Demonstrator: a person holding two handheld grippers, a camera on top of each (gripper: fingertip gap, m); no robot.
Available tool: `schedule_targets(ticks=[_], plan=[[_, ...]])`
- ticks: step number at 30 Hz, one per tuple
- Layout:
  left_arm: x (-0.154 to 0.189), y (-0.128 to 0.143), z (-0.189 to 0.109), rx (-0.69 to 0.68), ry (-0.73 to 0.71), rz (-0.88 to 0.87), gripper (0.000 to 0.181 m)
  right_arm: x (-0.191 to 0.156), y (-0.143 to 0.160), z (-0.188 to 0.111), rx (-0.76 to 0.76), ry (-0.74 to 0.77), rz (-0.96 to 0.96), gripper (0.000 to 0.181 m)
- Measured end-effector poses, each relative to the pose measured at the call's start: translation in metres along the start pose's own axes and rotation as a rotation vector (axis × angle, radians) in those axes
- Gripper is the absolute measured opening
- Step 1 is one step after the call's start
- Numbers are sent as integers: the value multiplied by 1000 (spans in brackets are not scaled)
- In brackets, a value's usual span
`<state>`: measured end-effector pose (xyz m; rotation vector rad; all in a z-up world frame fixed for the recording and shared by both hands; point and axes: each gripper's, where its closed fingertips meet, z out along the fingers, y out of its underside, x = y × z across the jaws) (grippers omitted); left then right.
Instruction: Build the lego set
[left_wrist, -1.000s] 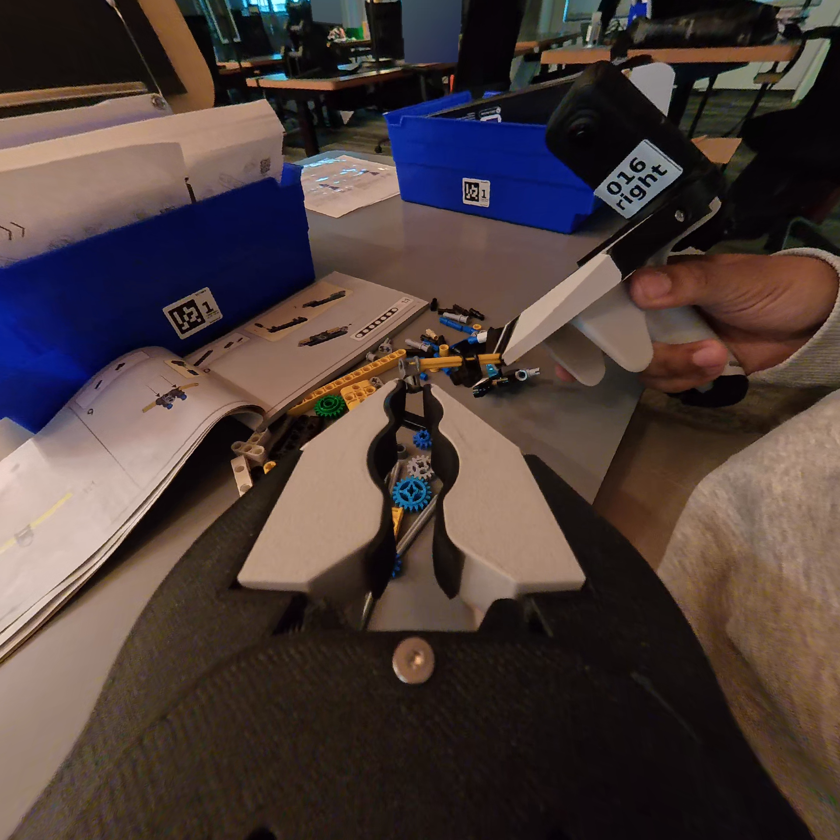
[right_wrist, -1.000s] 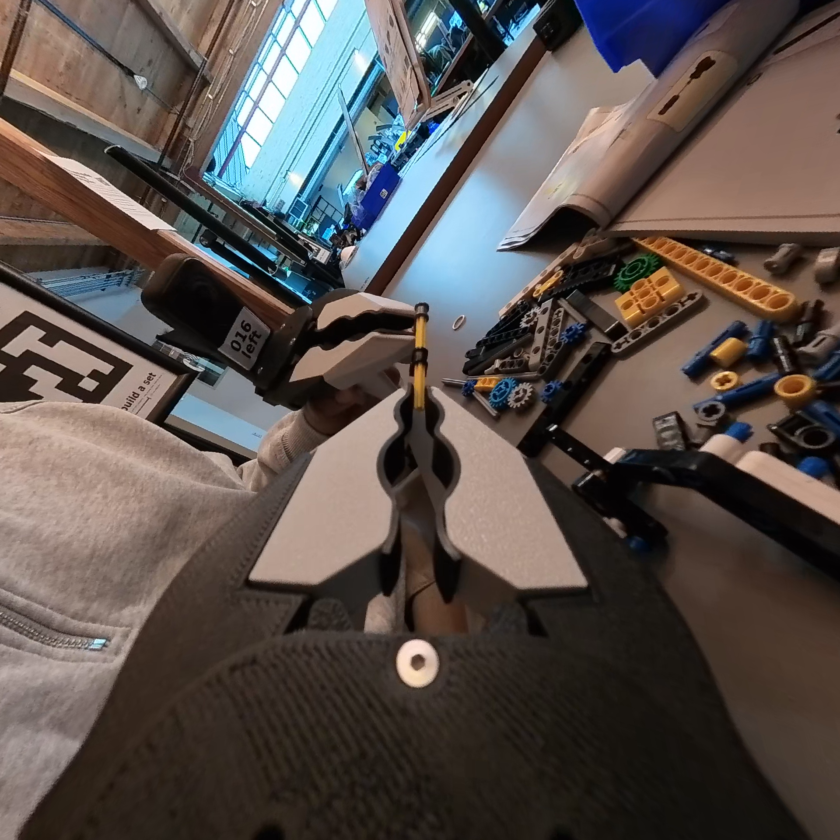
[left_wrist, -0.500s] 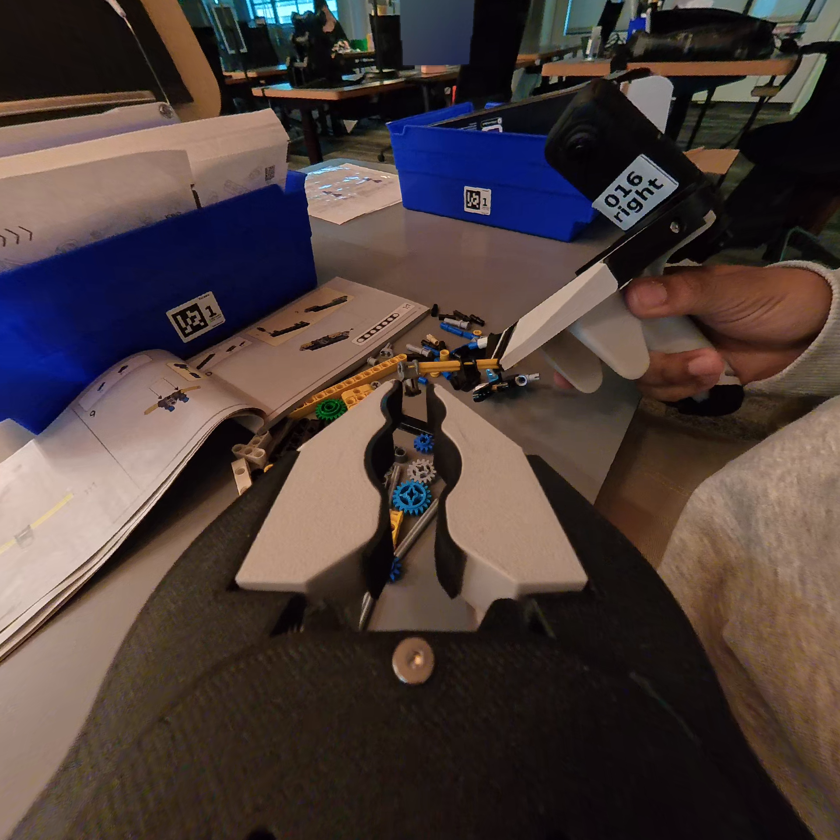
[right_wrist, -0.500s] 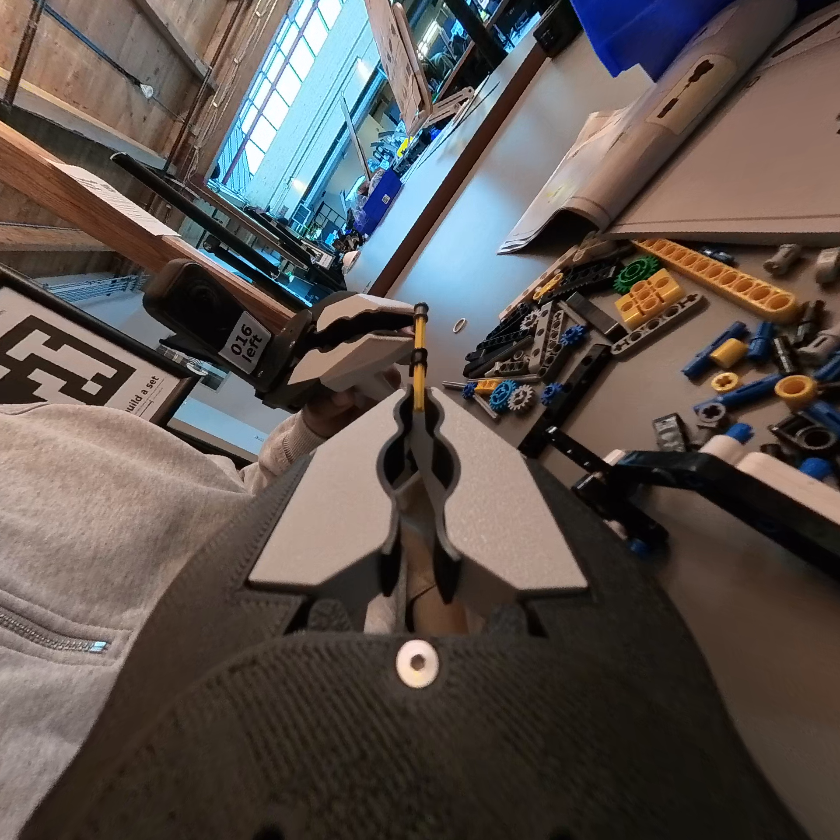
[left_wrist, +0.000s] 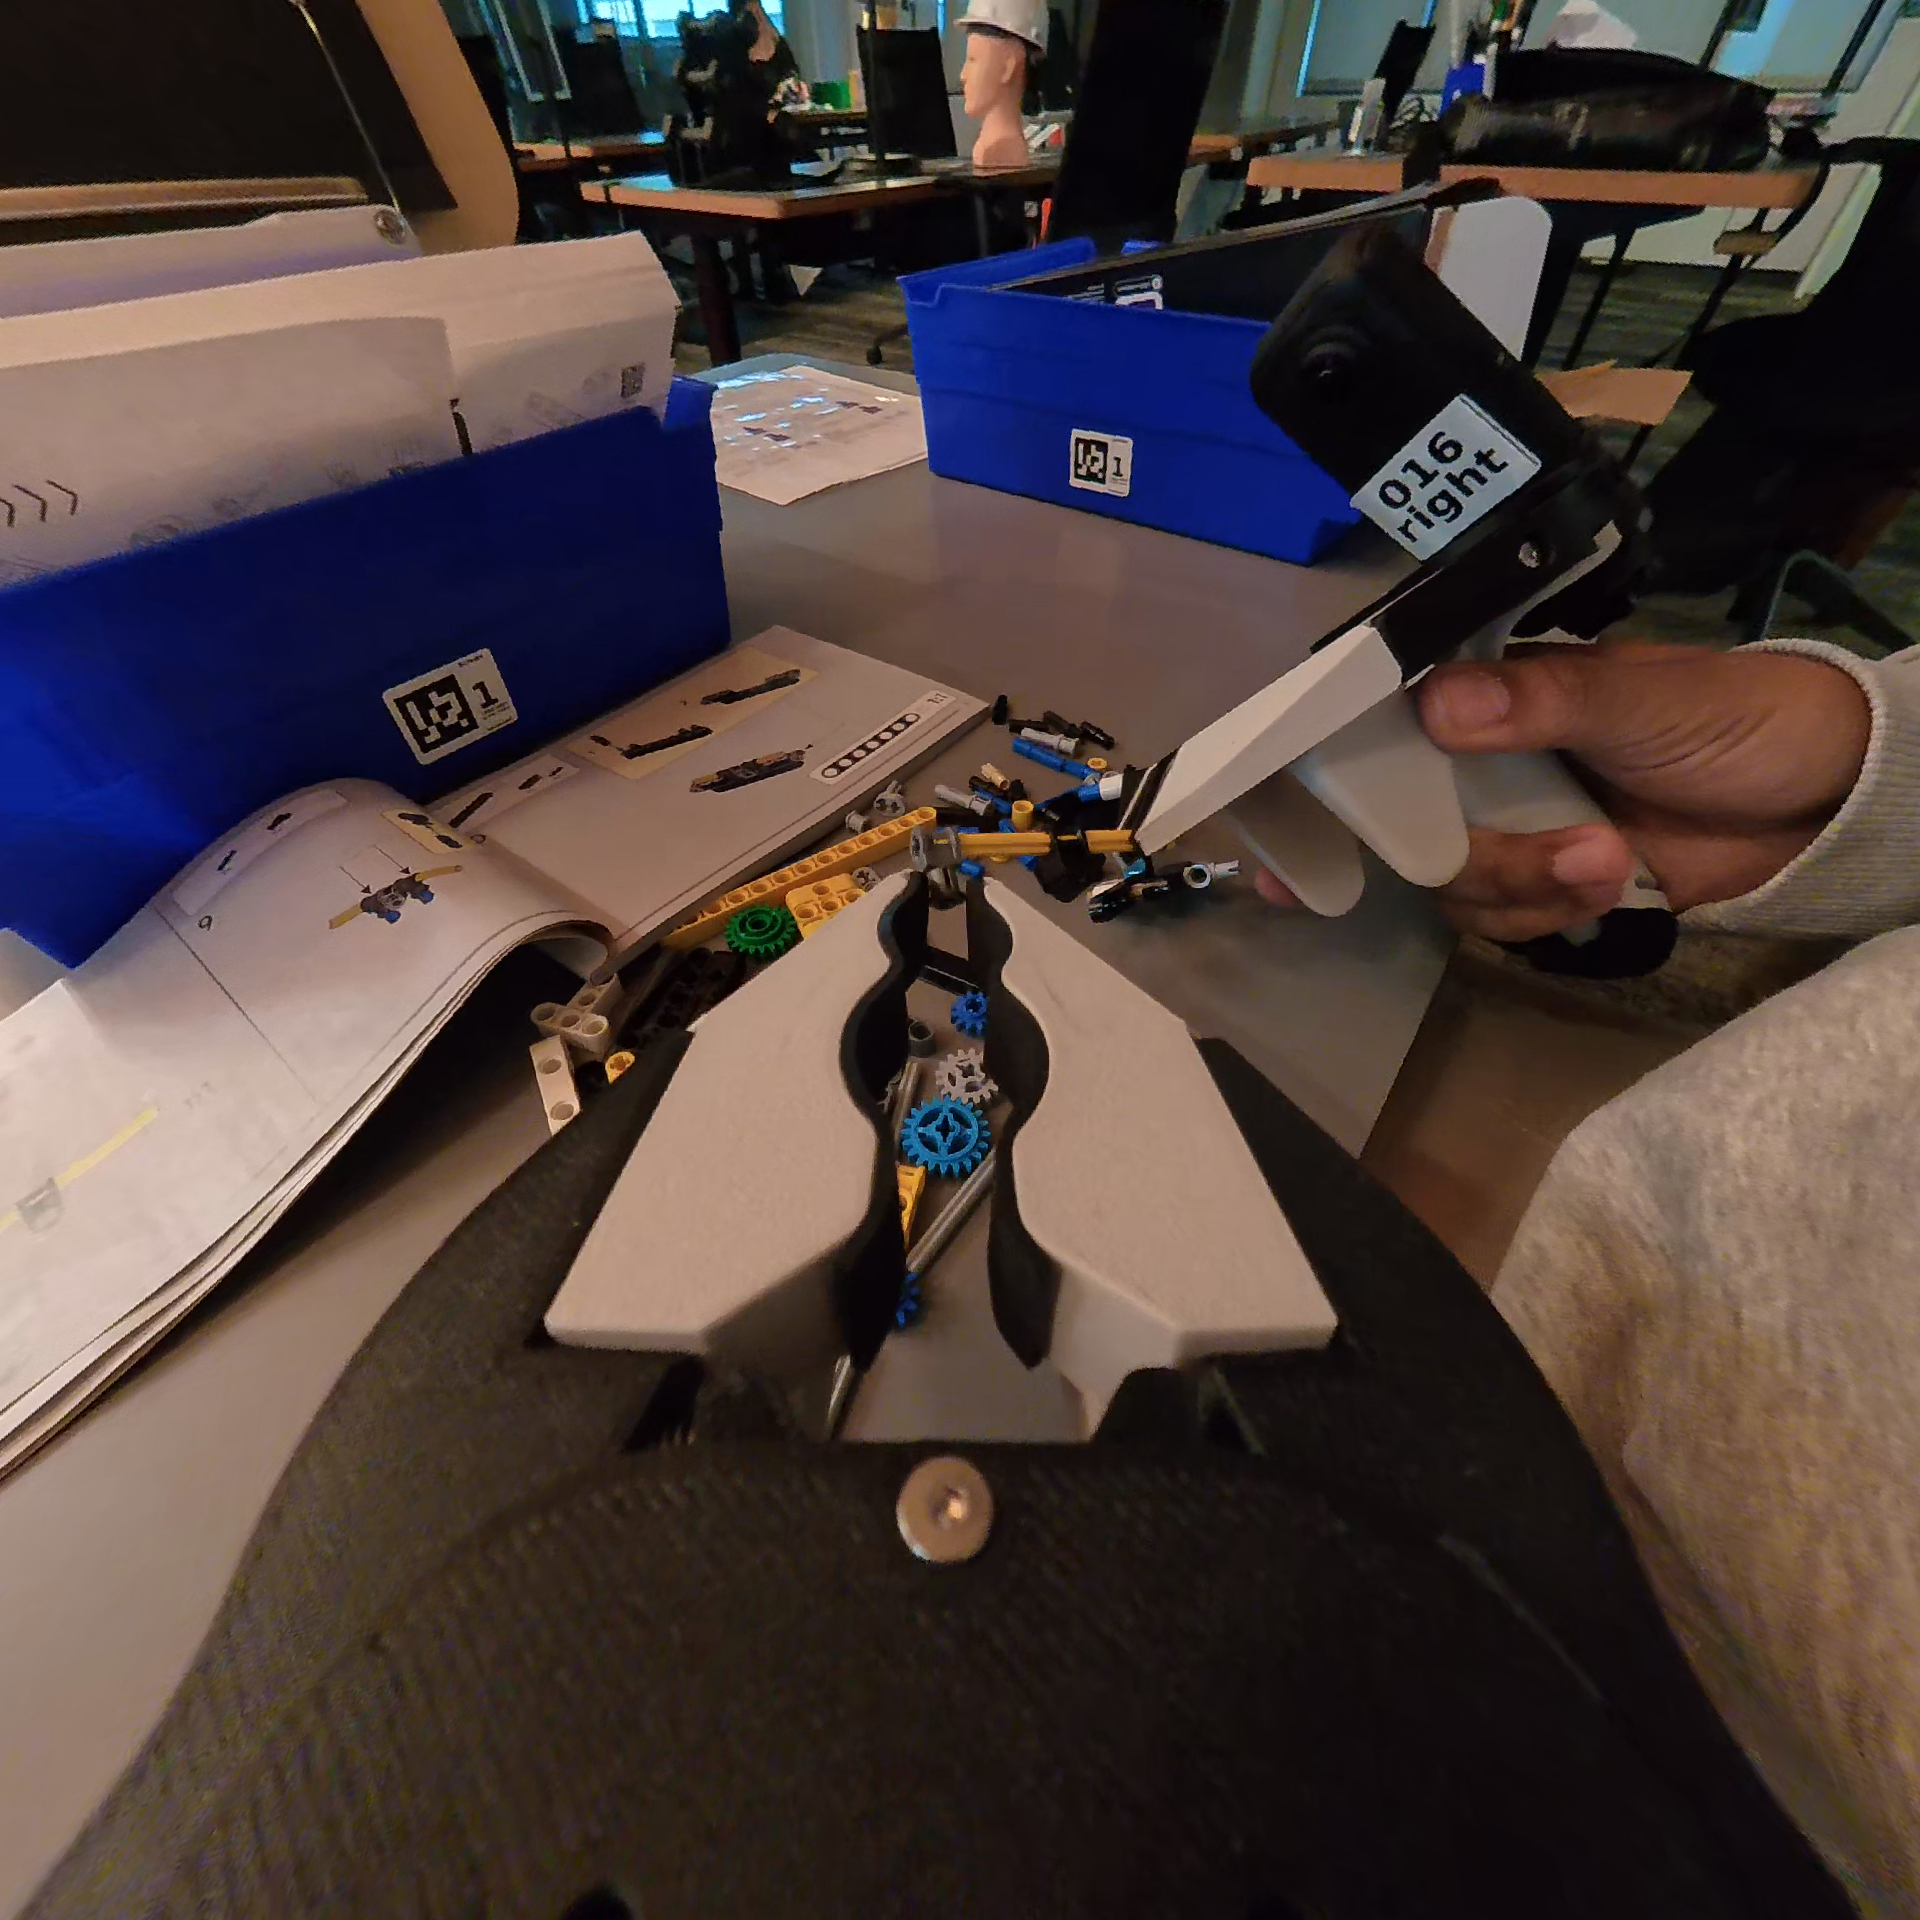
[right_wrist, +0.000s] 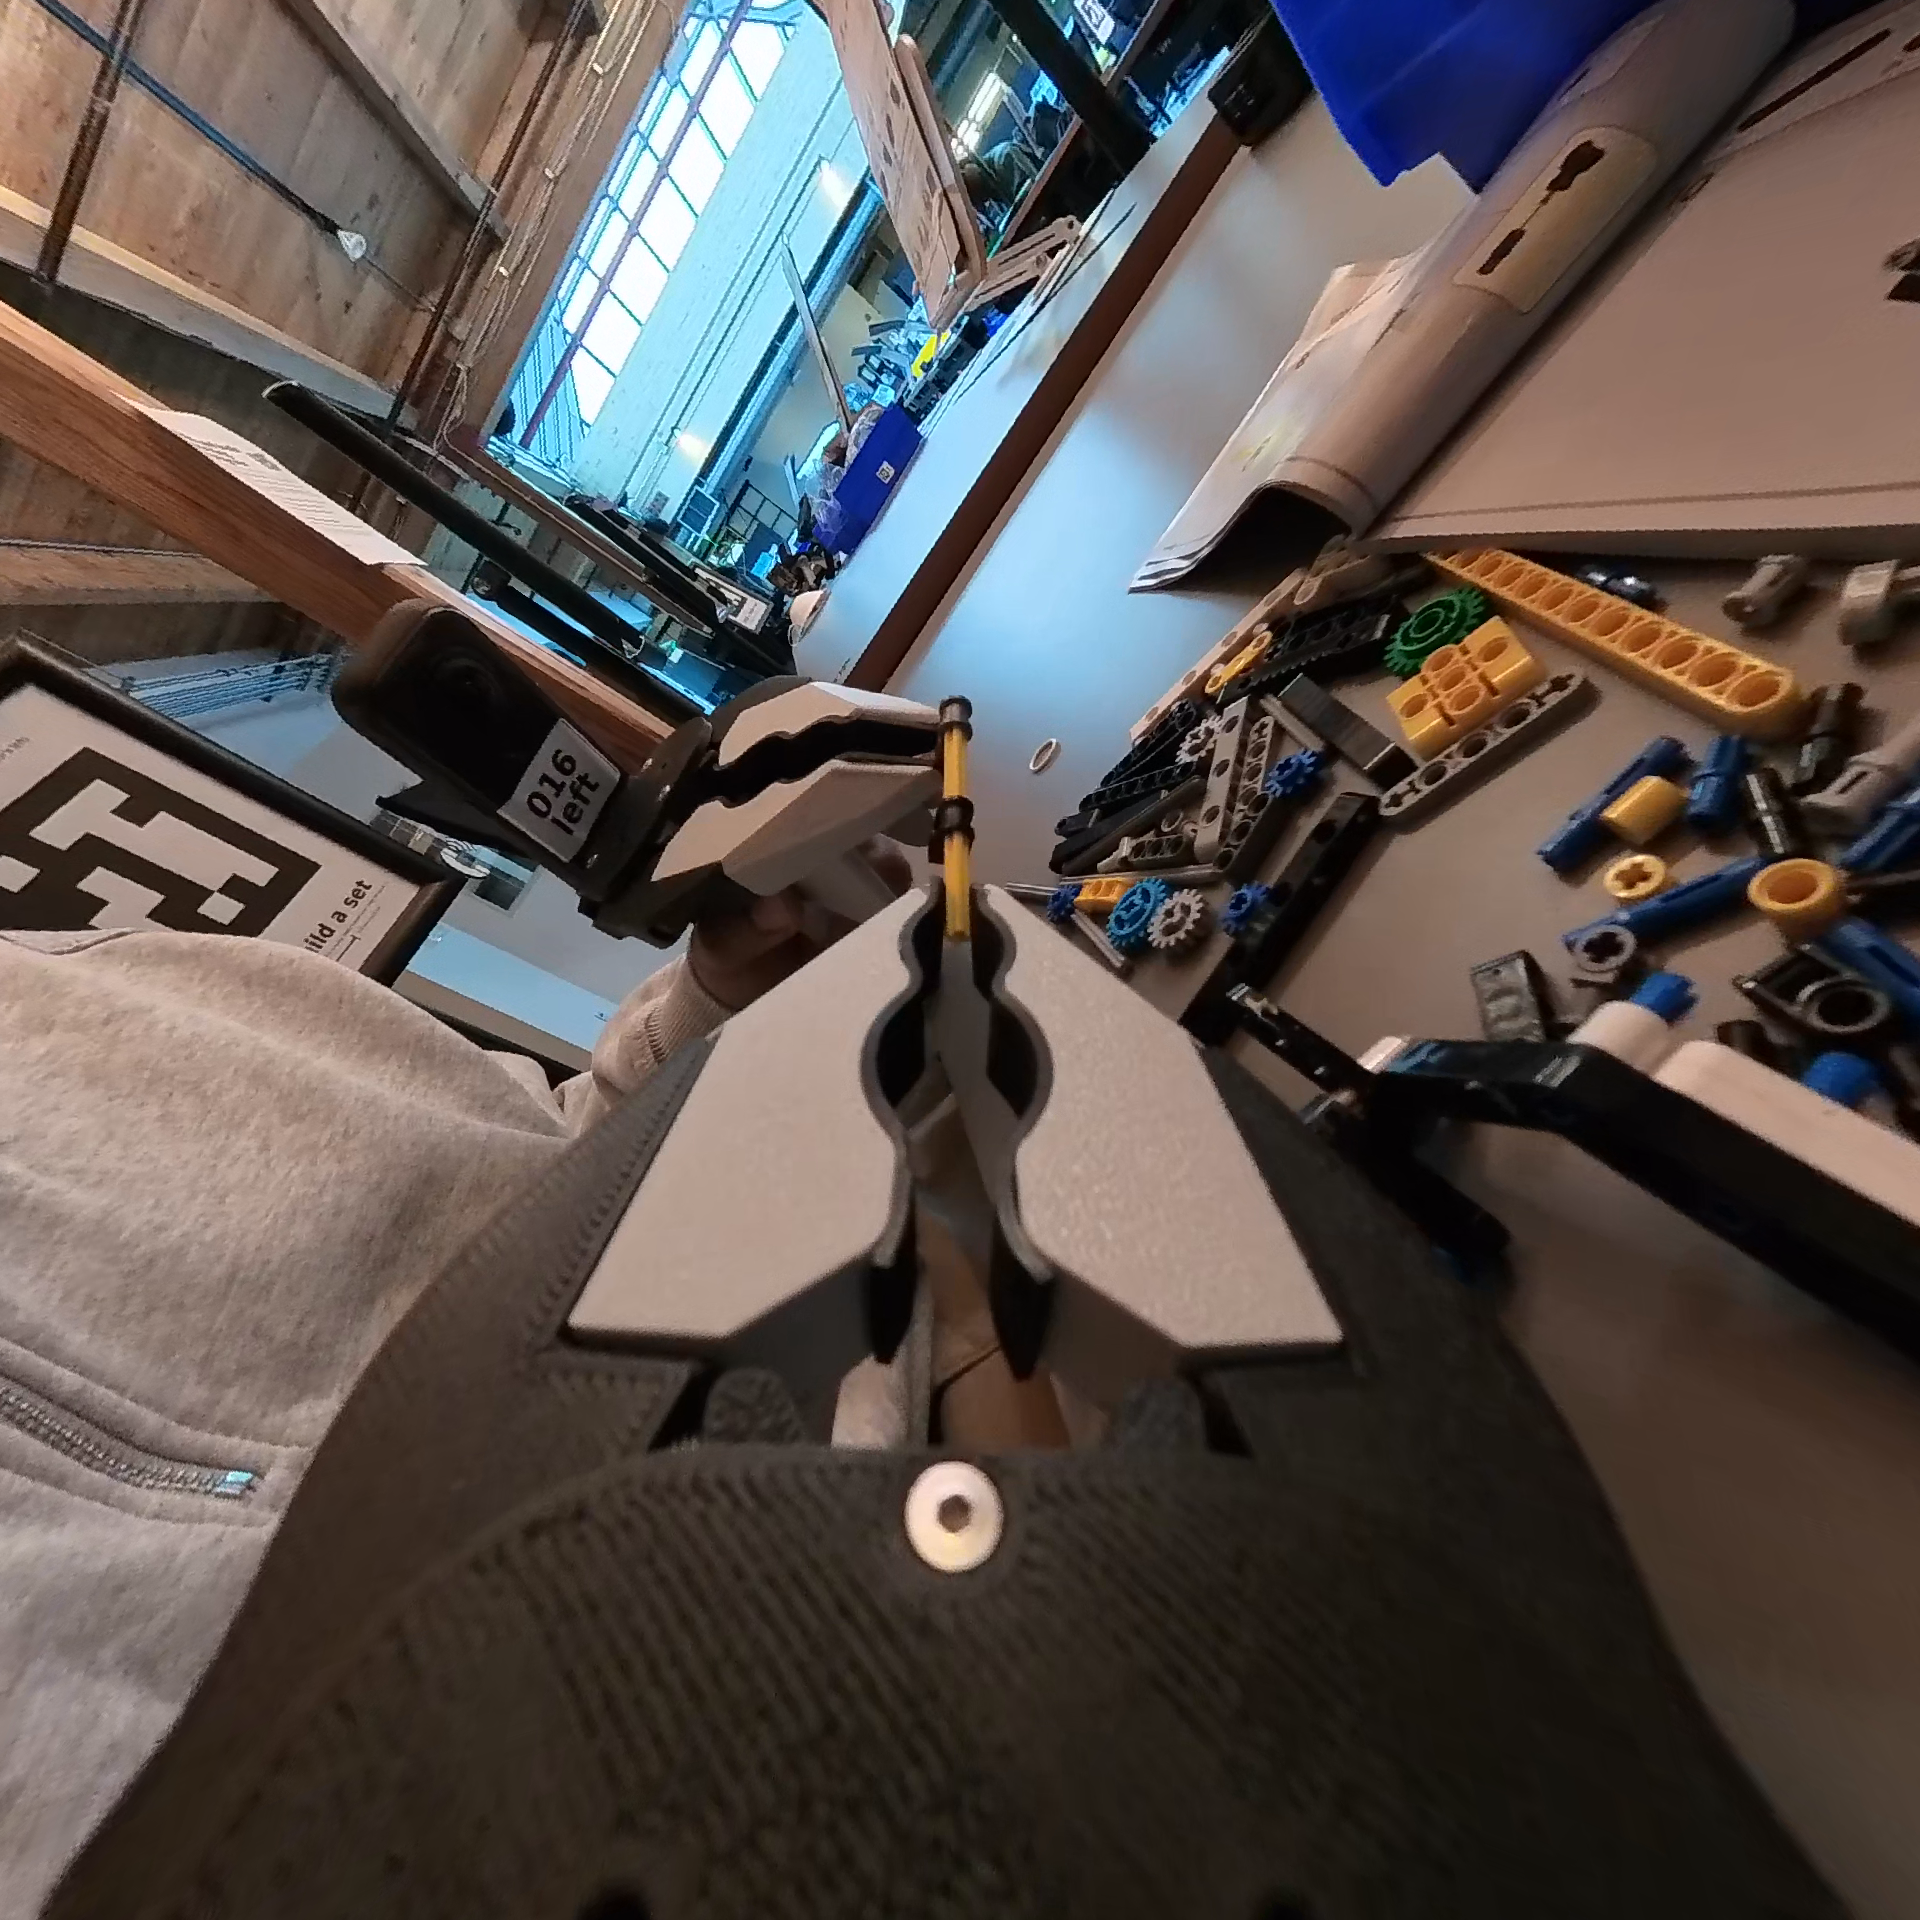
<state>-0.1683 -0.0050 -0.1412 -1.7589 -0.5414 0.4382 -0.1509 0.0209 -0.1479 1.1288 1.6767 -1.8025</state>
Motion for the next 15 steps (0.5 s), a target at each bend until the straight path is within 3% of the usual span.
schedule_targets(ticks=[15], plan=[[1, 5, 2, -38, 6, -11, 4, 5, -2, -2, -3, 69, -82, 3]])
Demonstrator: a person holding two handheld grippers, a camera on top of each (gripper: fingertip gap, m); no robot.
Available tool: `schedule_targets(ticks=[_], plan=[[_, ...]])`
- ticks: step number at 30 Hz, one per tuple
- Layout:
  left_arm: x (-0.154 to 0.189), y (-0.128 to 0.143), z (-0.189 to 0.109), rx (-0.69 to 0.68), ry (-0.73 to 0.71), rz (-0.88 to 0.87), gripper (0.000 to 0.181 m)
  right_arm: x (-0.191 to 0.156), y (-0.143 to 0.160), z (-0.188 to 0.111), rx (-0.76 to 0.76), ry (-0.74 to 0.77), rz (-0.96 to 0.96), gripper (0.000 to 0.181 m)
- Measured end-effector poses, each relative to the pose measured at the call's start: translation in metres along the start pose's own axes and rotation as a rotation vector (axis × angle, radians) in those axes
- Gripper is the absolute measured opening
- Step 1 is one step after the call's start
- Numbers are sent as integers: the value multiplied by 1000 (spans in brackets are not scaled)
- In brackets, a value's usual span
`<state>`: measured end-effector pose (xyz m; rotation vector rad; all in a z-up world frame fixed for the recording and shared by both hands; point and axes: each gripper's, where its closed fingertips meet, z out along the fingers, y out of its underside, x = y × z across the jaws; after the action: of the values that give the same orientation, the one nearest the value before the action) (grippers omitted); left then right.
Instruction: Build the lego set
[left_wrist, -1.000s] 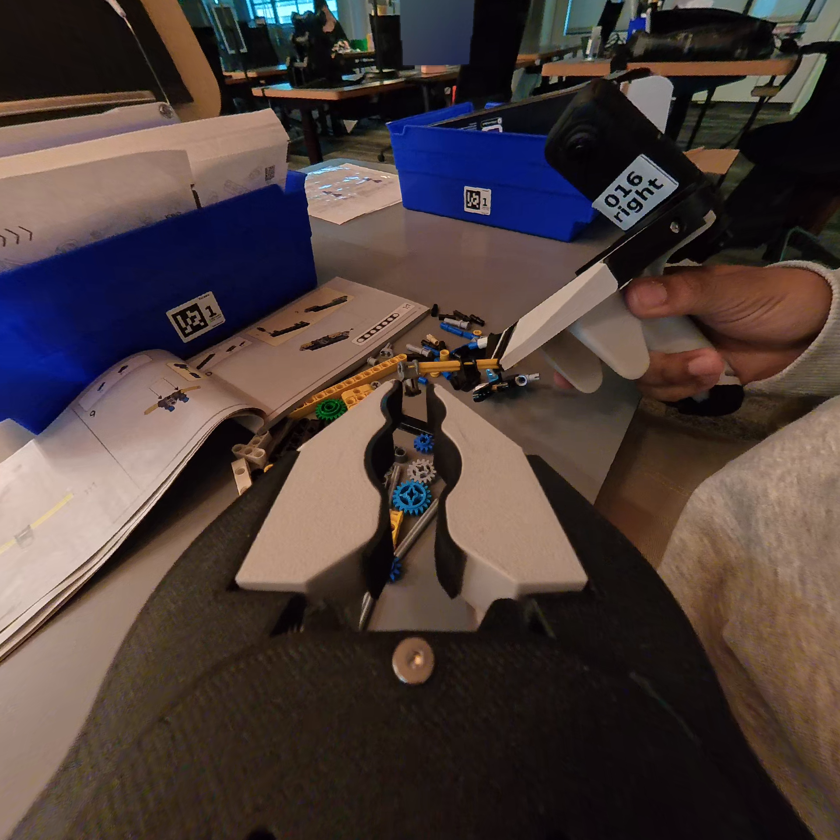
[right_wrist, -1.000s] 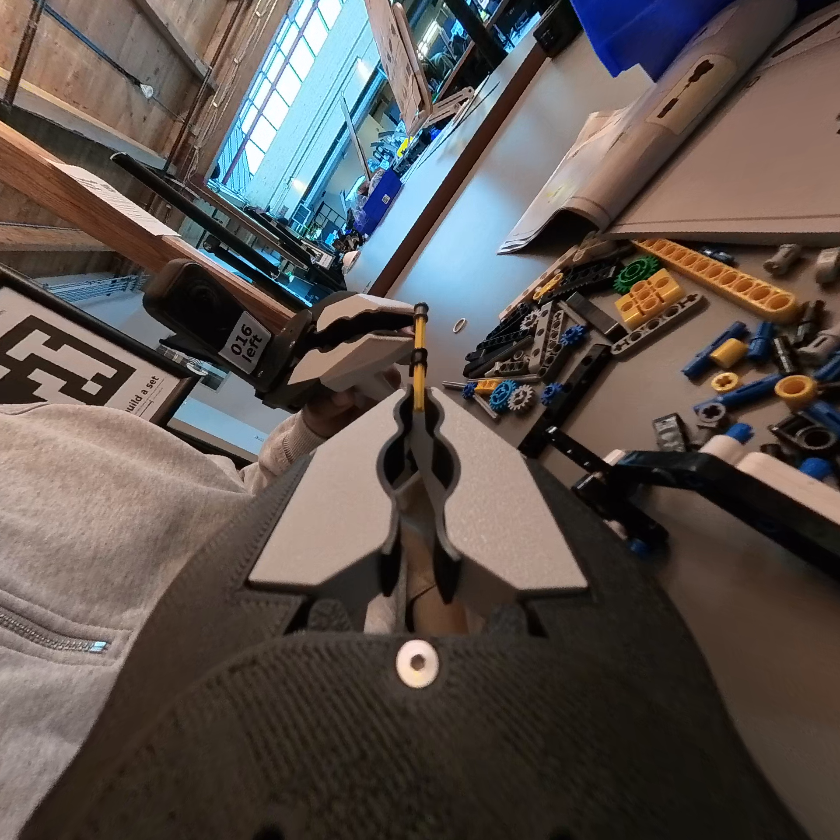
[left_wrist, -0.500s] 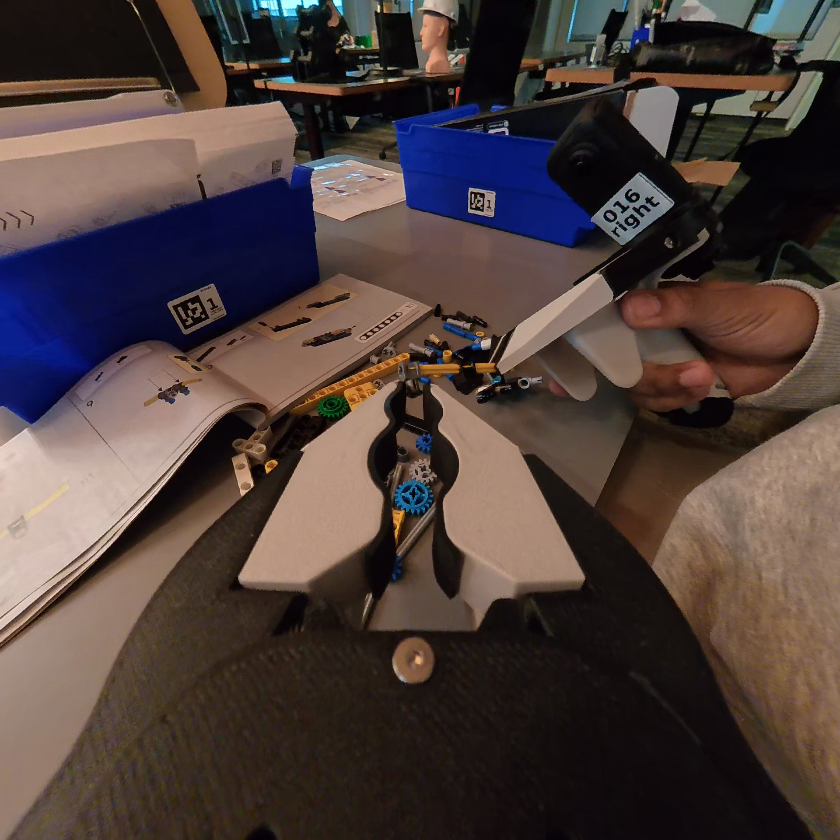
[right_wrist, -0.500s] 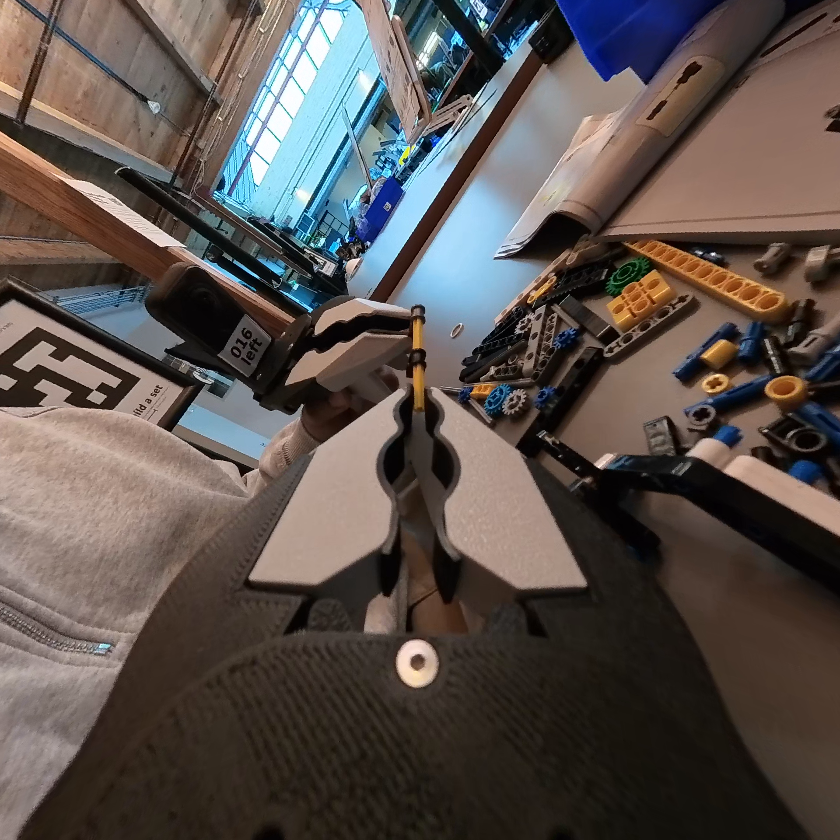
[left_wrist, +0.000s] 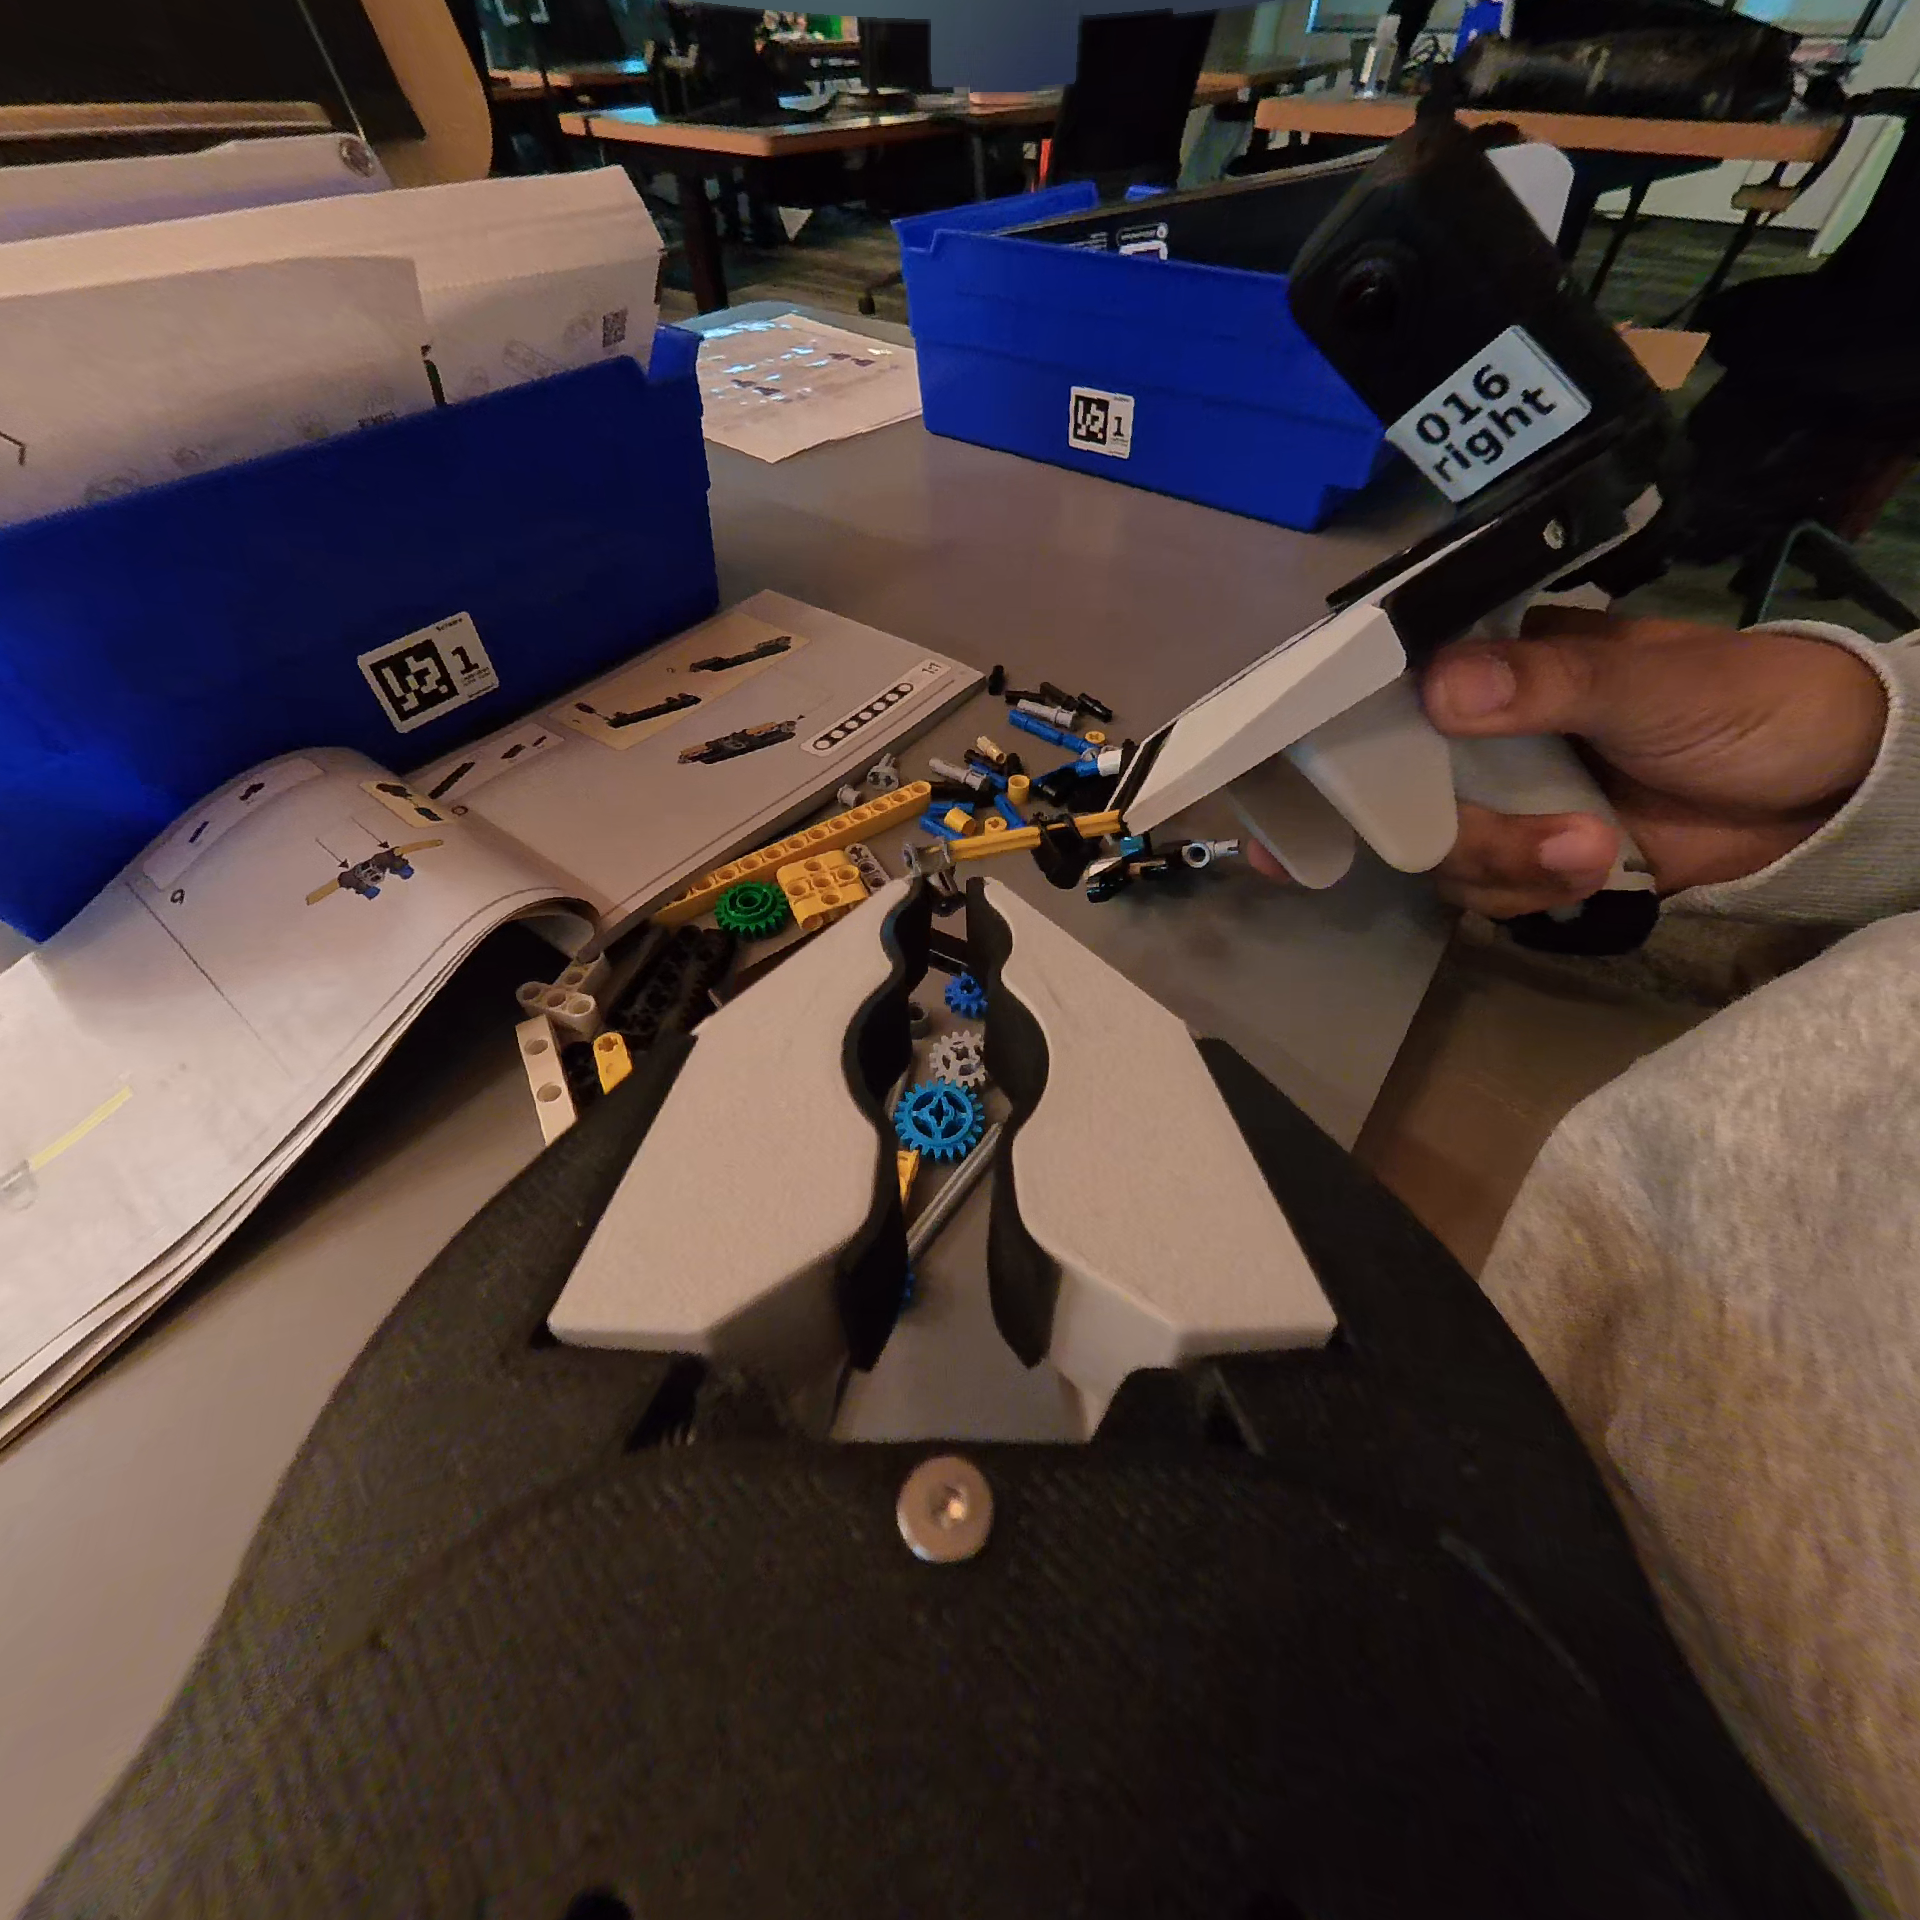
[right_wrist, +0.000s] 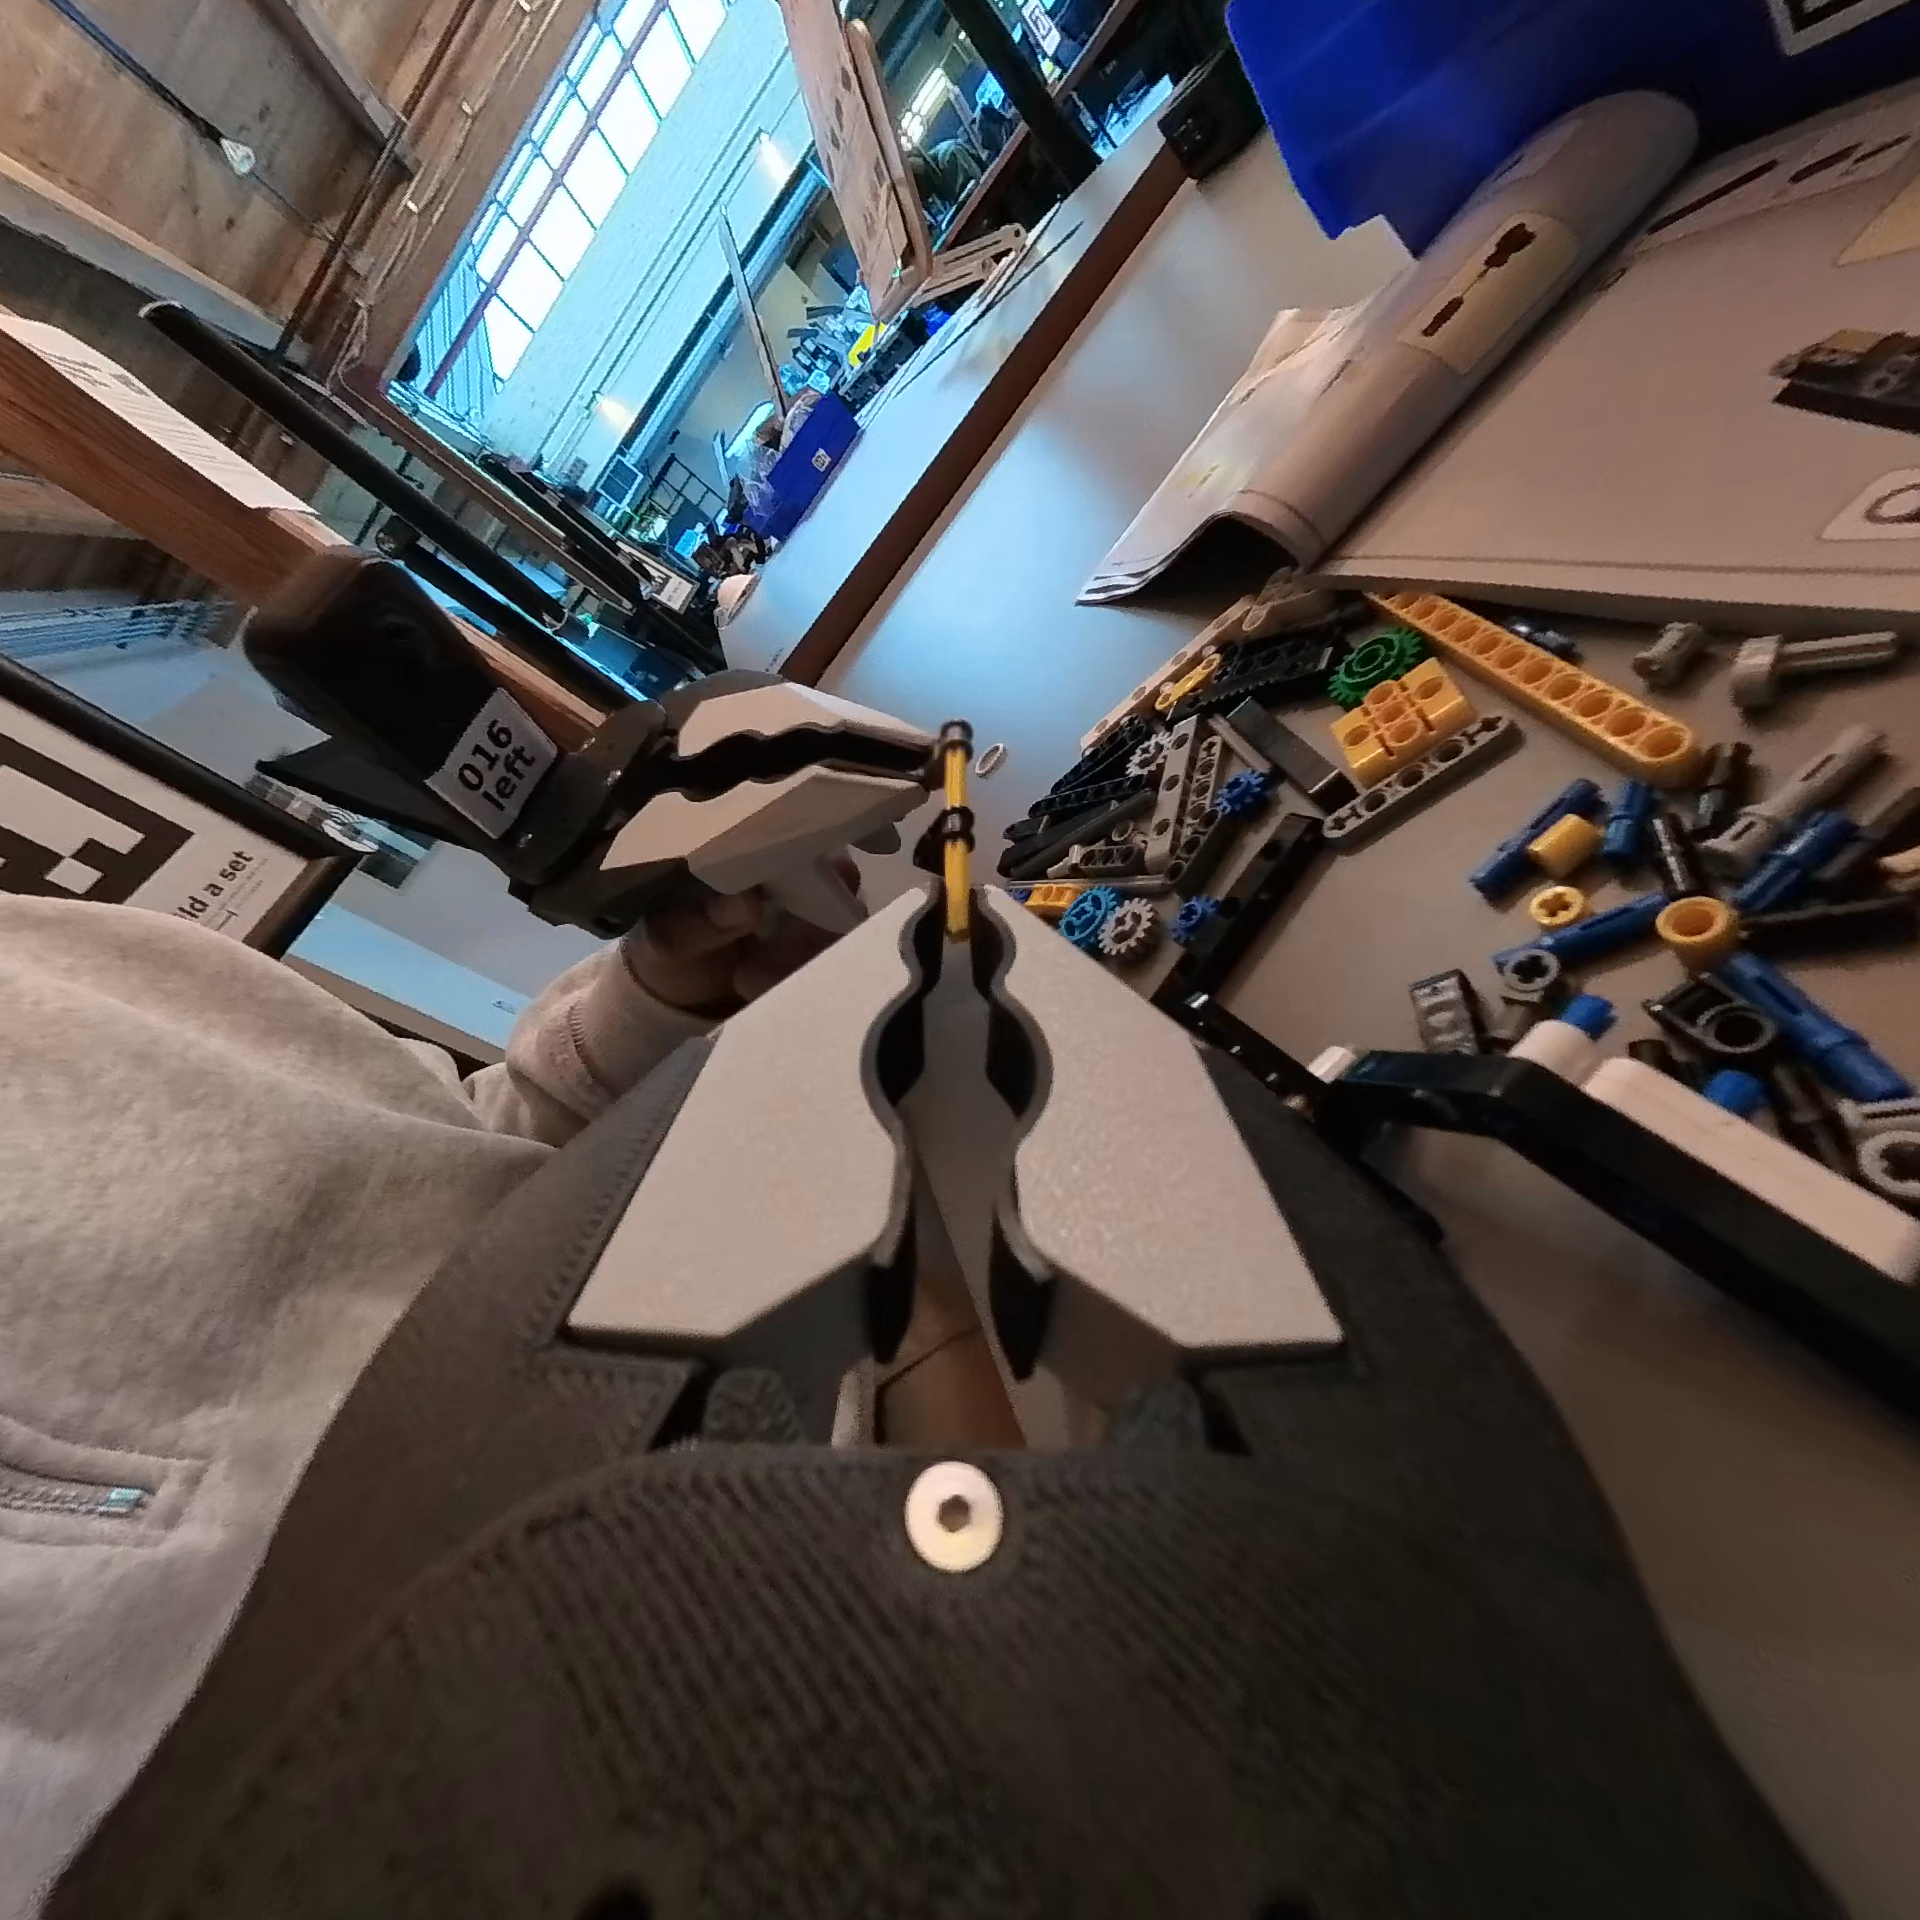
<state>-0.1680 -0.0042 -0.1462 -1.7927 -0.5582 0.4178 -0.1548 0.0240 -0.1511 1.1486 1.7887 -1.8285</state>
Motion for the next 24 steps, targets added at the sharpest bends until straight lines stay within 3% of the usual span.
schedule_targets(ticks=[11, 24], plan=[[1, 2, 1, -15, -12, 31, 4, 1, -1, -1, 4, -8, 14, 2], [15, 0, -8, 17, 131, 13, 2, -6, -1, -8, -44, -75, -27, 2]])
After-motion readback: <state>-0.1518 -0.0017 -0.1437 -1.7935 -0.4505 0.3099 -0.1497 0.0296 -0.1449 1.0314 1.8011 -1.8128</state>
